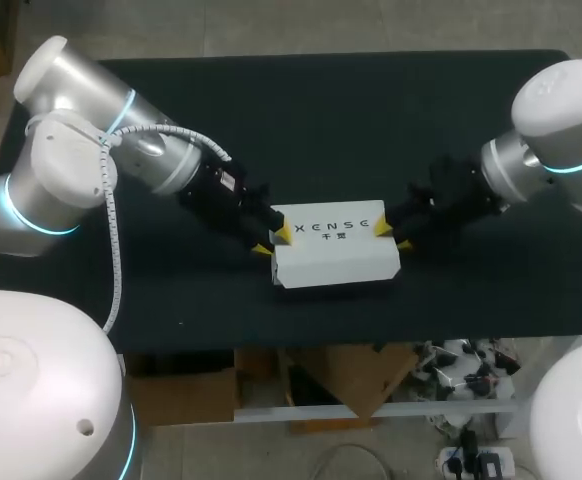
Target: Assemble the packaging by folding the flat box into shape, placing the metal phone stand inside, and closing the box properly
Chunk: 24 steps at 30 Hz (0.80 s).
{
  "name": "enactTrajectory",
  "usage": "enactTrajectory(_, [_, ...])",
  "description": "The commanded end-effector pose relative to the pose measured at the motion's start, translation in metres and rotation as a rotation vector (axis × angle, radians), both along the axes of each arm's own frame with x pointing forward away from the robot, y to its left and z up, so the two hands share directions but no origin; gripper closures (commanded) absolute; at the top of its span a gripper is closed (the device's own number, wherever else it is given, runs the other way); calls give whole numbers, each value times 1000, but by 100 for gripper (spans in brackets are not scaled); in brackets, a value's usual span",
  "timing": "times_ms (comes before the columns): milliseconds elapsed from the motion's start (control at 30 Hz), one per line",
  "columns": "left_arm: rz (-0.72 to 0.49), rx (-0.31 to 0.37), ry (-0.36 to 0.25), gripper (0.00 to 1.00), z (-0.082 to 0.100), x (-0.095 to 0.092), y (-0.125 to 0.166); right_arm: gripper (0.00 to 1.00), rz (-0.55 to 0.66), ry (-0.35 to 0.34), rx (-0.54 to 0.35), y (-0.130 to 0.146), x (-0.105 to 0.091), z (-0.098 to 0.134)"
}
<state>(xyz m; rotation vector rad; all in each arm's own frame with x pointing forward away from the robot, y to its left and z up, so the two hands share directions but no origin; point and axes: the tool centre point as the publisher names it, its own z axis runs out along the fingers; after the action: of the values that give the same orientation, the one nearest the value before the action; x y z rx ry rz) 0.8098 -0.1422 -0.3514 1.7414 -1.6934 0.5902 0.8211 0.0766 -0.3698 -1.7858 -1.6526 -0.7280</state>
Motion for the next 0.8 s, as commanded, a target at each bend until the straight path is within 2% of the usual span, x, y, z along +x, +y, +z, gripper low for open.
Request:
enactTrajectory(33, [-6,2,13,58,11,4,-28,56,12,17,9,22,5,4])
enactTrajectory(800, [-9,0,48,57,25,13,-28,56,7,63,8,24,11,16])
